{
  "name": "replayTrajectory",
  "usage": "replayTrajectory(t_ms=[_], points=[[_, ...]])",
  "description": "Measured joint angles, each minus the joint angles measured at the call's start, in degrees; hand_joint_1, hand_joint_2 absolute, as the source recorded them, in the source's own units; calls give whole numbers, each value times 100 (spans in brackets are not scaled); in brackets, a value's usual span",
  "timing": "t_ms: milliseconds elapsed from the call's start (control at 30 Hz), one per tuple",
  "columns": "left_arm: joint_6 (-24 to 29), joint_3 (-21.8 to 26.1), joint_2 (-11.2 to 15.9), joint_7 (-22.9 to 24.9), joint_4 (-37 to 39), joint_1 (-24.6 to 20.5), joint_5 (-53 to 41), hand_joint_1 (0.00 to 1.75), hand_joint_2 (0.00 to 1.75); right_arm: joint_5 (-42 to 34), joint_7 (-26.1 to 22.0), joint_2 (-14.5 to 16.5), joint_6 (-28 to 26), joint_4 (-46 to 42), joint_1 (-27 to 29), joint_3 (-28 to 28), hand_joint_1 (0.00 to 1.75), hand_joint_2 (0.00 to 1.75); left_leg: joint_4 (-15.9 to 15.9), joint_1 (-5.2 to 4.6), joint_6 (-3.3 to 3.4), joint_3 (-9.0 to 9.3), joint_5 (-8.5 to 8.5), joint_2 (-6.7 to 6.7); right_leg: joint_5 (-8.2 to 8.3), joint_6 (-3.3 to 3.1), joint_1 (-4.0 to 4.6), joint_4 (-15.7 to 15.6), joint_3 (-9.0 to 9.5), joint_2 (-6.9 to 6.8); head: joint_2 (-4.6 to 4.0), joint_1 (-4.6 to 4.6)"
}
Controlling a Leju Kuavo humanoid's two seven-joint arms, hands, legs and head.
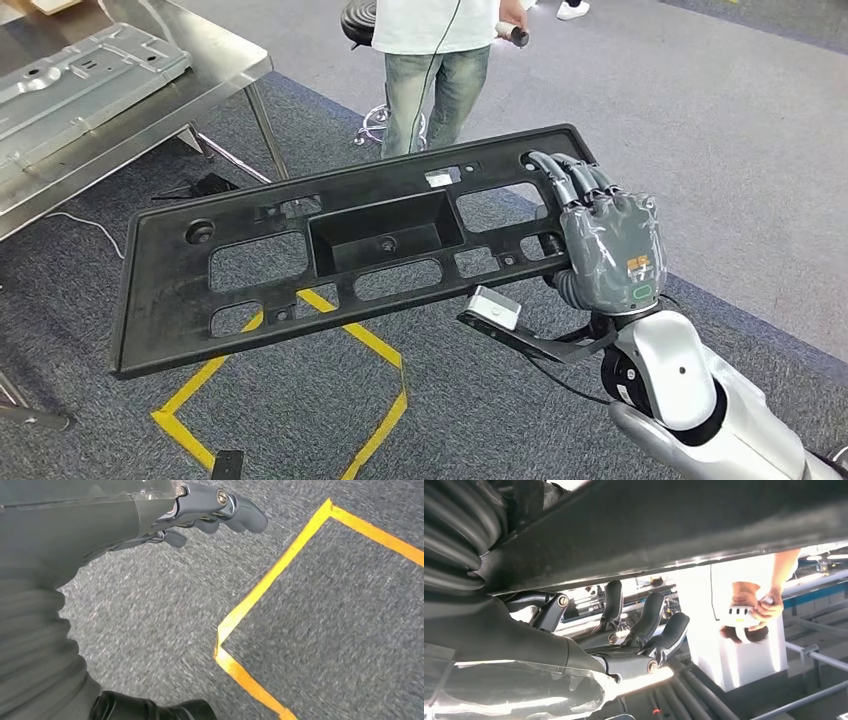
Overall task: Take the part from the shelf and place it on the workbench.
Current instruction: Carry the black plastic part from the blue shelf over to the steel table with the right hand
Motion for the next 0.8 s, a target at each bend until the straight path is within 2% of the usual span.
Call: replayTrajectory(t_ms=[33, 67, 167, 233, 267, 333, 367, 400, 433, 467, 533, 567, 600, 667, 700, 733, 800], points=[[3, 8, -3, 1, 1, -4, -9, 0, 175, 0, -1, 0, -4, -2, -1, 0, 175, 175, 41, -6, -26, -11, -26, -17, 124, -17, 9, -299, 129, 9, 0, -3], [8, 15, -6, 2, 2, -7, -19, 0, 175, 1, -1, 0, -11, -3, -1, 0, 175, 175, 68, -13, -54, -25, -40, -33, 180, -39, 18, -484, 210, 17, 1, -5], [12, 32, -5, 2, 3, -2, -32, 0, 175, 38, -2, 1, -13, -9, -2, 0, 175, 175, 77, -20, -127, -50, -41, -57, 201, -122, 30, -580, 248, -5, 1, -9], [4, 51, -4, 2, 4, 1, -32, 0, 175, 77, -2, 1, -2, -11, -7, 0, 175, 175, 246, -6, -192, -124, -167, -41, 224, -181, 10, -624, 276, -58, 1, -19], [-2, 64, -3, 2, 4, 1, -33, 0, 175, 92, -2, 0, 1, -13, -9, 0, 175, 175, 494, 10, -228, -236, -316, -27, 230, -205, 3, -639, 288, -94, 1, -26], [-14, 91, -3, 2, 4, 5, -34, 0, 175, 113, -2, -1, -1, -14, -10, 1, 175, 175, 1205, 49, -293, -561, -663, -10, 224, -232, 10, -642, 292, -162, 1, -38], [-20, 101, -4, 3, 5, 12, -35, 0, 175, 120, -2, -1, -1, -14, -8, 1, 175, 175, 1496, 67, -313, -699, -763, -4, 221, -236, 13, -642, 291, -197, 1, -37], [-23, 108, -4, 4, 5, 18, -37, 0, 175, 127, -2, 0, -1, -14, -7, 2, 175, 175, 1604, 79, -326, -748, -761, 6, 218, -236, 14, -642, 290, -231, 1, -38], [-25, 111, -5, 5, 6, 21, -42, 0, 175, 134, -2, 1, -2, -14, -6, 2, 175, 175, 1500, 89, -332, -692, -662, 26, 215, -233, 13, -641, 292, -266, 1, -38], [-26, 115, -5, 7, 7, 21, -51, 0, 175, 143, -2, 1, -2, -14, -6, 2, 175, 175, 1192, 95, -328, -526, -491, 72, 209, -225, 12, -641, 299, -302, 1, -38], [-26, 122, -5, 10, 7, 10, -77, 0, 175, 169, -2, 0, -3, -14, -9, 1, 175, 175, 413, 69, -292, -110, -225, 261, 189, -191, 23, -639, 322, -372, 1, -36], [-26, 126, -5, 11, 7, 3, -87, 0, 175, 181, -2, 0, -2, -14, -9, 1, 175, 175, 161, 45, -263, 25, -169, 324, 178, -165, 31, -641, 333, -408, 1, -34], [-26, 129, -5, 12, 7, -2, -94, 0, 175, 192, -2, -1, 1, -14, -10, 0, 175, 175, 45, 19, -234, 81, -168, 348, 170, -138, 38, -645, 343, -445, 1, -33], [-25, 137, -2, 14, 7, -1, -98, 0, 175, 202, -2, 0, 4, -14, -9, 0, 175, 175, 9, 2, -175, 97, -153, 249, 158, -79, 43, -668, 363, -524, 1, -31], [-25, 142, 1, 15, 7, 6, -101, 0, 175, 203, -2, 0, 6, -15, -8, 1, 175, 175, -33, 10, -144, 125, -134, 198, 133, -53, 31, -650, 372, -508, 1, -30], [-24, 147, 3, 16, 7, 10, -103, 0, 175, 205, -2, 1, 5, -19, -12, 1, 175, 175, -78, 23, -106, 160, -113, 154, 60, -36, 20, -561, 349, -445, 1, -24], [-24, 153, 3, 18, 7, 7, -107, 0, 175, 210, -1, -1, 5, -26, -14, 1, 175, 175, -139, 47, -49, 213, -87, 61, -238, -23, -2, -30, 128, -228, 1, 2]])
